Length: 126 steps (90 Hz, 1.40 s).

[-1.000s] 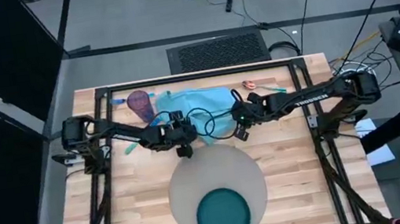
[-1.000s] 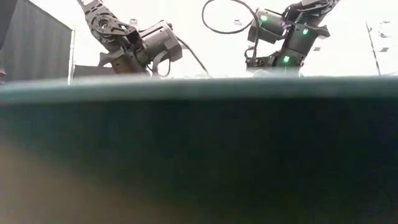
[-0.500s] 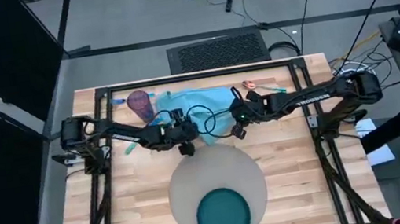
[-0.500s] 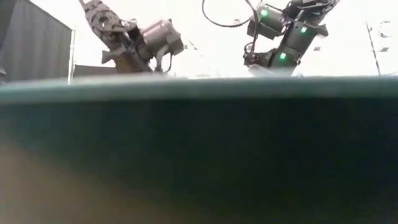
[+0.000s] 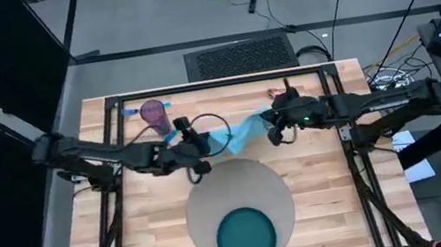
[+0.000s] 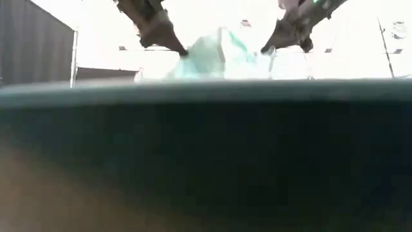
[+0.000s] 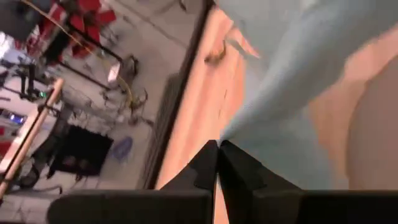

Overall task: Set table place
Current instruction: Fold the blue napkin

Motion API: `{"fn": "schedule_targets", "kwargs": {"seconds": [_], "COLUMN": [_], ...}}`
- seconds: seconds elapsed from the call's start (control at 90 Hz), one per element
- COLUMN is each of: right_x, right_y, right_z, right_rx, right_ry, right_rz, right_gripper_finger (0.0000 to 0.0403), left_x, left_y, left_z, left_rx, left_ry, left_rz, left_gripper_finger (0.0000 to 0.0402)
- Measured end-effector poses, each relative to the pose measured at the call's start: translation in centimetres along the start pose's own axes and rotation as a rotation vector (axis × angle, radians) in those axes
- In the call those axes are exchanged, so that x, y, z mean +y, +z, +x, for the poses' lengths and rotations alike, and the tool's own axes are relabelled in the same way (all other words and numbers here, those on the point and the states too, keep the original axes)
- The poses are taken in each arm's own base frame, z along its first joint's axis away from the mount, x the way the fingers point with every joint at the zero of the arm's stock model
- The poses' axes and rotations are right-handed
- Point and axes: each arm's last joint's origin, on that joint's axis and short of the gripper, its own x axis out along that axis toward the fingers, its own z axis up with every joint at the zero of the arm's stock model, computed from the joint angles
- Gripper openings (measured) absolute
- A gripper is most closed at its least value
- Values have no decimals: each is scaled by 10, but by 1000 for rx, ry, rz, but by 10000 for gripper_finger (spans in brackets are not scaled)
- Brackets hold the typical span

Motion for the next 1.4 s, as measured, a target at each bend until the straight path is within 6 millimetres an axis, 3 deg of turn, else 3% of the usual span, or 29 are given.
{"fn": "schedule_targets", "kwargs": {"seconds": [0.144, 0.267, 0.467, 0.856, 1.2, 1.4], "right_x": [19, 33, 49, 26, 6, 6], "right_y": [7, 2, -9, -9, -13, -15], "right_z": [-22, -32, -38, 6, 26, 25], "right_rx": [-107, -136, -148, -86, 12, 30], "right_ry": [132, 134, 87, -103, -181, -185], "right_rz": [16, 22, 48, 92, 77, 70], "right_gripper_finger": [0, 0, 0, 0, 0, 0], "left_x": [9, 9, -5, -27, -31, -38], "left_y": [19, 27, 19, -6, -38, -52], "left_z": [-35, -55, -62, -12, 31, 54], "left_rx": [-96, -138, -76, 110, 284, 377], "left_ry": [-27, -70, -203, -483, -453, -442], "left_rz": [-35, -41, -76, -62, -58, -41], "left_gripper_finger": [0, 0, 0, 0, 2, 61]}}
